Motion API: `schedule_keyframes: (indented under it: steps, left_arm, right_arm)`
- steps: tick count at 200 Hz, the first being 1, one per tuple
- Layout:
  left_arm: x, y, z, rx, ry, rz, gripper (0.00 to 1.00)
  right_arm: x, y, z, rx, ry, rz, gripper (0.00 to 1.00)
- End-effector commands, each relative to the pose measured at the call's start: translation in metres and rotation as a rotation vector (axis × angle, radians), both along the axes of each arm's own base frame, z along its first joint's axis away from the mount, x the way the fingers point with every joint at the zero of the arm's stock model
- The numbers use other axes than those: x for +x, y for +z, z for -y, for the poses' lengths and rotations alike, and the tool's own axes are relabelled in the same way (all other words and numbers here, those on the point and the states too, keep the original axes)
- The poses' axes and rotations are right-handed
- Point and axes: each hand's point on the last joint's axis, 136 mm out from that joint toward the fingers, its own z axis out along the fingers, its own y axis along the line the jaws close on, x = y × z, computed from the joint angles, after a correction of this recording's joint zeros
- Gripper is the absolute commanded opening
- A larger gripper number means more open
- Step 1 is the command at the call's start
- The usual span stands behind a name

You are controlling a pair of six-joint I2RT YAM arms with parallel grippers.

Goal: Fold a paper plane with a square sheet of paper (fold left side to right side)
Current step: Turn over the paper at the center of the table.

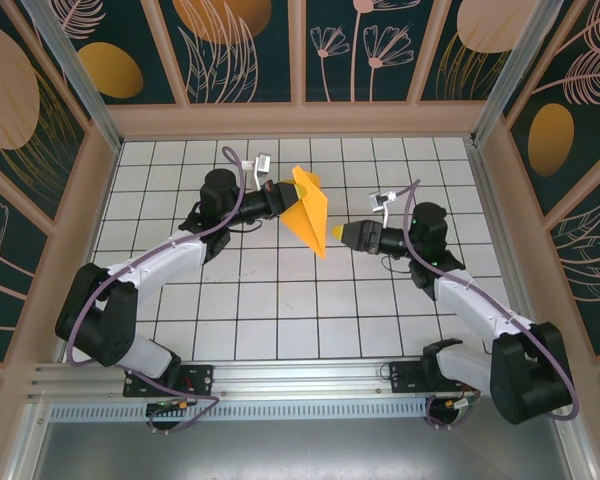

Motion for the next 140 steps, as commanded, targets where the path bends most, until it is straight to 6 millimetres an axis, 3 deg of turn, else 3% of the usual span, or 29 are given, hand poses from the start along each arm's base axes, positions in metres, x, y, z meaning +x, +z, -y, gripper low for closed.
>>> schedule_keyframes:
  steps: [1,40,78,105,140]
  left_arm:
    - [-0.009,0.045,0.002,-0.093,-0.041,0.079,0.04]
    - [-0.019,0.065,0.005,-0.165,-0.095,0.096,0.03]
    - [-0.025,0.074,0.005,-0.192,-0.121,0.108,0.02]
    - [-0.027,0.069,0.006,-0.195,-0.137,0.091,0.01]
    - [-0.027,0.059,0.008,-0.185,-0.145,0.069,0.01]
  right_arm:
    - [-0.017,0.021,-0.016,0.073,0.096,0.071,0.99]
    - [-0.023,0.022,-0.037,0.106,0.173,0.062,0.98]
    - [-0.021,0.038,-0.042,0.134,0.188,0.098,0.77]
    - [-0.021,0.045,-0.043,0.144,0.196,0.109,0.62]
    - [-0.022,0.049,-0.042,0.150,0.197,0.116,0.50]
